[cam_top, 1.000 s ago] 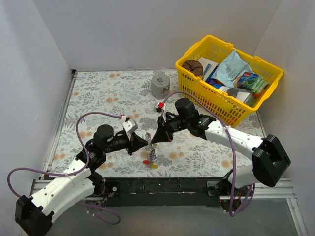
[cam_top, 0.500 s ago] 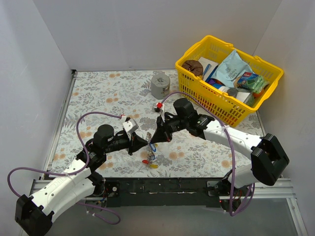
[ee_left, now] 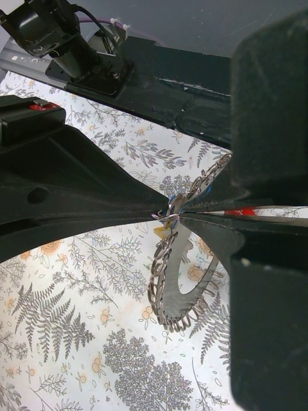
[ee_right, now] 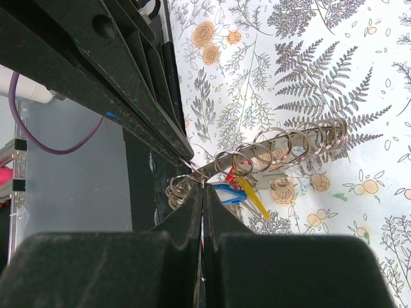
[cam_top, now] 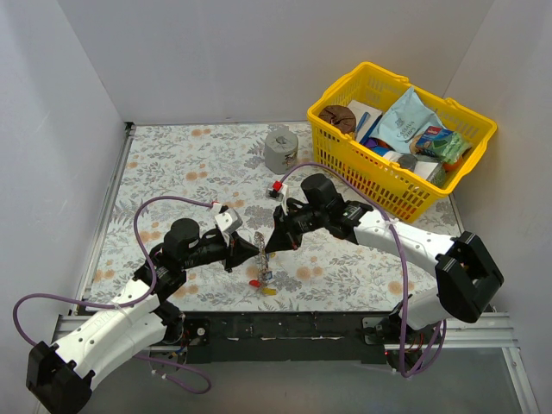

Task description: Put the keys on the keyring

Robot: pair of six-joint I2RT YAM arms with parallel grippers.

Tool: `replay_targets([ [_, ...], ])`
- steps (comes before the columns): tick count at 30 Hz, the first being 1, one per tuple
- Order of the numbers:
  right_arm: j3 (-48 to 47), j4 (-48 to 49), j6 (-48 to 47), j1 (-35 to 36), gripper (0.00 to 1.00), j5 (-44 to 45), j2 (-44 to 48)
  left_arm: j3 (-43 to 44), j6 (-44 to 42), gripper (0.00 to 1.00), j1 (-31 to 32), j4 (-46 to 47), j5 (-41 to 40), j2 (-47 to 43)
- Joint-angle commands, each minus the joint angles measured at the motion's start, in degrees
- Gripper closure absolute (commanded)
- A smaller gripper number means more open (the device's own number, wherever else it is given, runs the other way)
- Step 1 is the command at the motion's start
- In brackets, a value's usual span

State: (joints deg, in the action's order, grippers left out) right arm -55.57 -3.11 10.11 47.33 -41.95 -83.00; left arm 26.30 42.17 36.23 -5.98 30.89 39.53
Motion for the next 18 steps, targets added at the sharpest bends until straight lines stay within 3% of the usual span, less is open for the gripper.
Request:
replay_targets([
  [1, -1.73, 1.18, 0.17, 0.04, 0.99, 0.73, -0.14, 1.03, -0.6, 1.0, 0.07, 2.29, 1.63, -1.38],
  [18, -0.15, 2.59, 0.97, -0.05, 0.99, -1.99, -1.81, 1.12, -0.78, 1.0, 0.07, 2.46, 1.45, -1.91],
])
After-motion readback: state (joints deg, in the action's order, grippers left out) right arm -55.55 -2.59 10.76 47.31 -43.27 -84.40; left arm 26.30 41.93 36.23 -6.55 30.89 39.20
